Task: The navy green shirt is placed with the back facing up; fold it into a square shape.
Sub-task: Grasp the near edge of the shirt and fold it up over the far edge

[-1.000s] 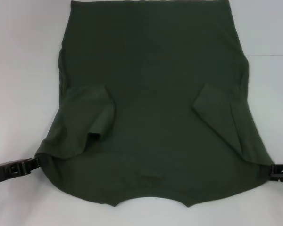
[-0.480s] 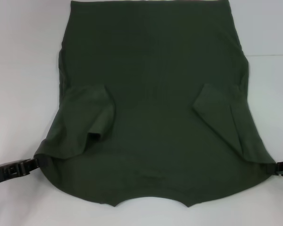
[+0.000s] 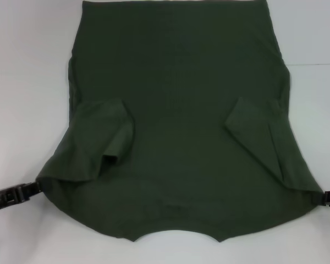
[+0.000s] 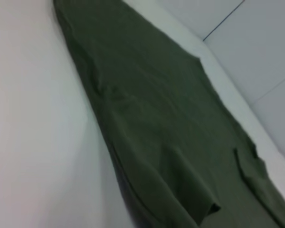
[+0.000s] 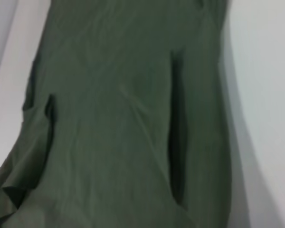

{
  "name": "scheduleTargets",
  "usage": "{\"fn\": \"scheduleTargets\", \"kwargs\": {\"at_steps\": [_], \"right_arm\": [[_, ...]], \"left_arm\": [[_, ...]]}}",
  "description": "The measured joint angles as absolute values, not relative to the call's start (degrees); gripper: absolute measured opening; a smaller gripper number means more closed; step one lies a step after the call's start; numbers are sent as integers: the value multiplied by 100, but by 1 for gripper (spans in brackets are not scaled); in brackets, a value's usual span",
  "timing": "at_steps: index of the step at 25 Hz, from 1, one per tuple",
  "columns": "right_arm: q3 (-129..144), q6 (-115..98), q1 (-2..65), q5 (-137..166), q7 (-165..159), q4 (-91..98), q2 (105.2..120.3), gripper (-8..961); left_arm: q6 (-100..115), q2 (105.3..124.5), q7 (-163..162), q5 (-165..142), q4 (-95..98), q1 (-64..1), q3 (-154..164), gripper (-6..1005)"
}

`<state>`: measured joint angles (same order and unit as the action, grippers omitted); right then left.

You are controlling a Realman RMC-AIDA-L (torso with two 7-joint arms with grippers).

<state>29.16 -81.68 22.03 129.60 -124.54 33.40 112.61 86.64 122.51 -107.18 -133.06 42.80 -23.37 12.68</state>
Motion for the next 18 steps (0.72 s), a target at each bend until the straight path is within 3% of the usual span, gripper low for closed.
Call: {"fn": "scheduleTargets", "kwargs": {"at_steps": [18], "right_arm": [[1525,-9495,1415,12958,-11007,3400,11353,64]], "left_arm": [[10049,12122,-10872,-13309,4347,-1944,63,23]]}}
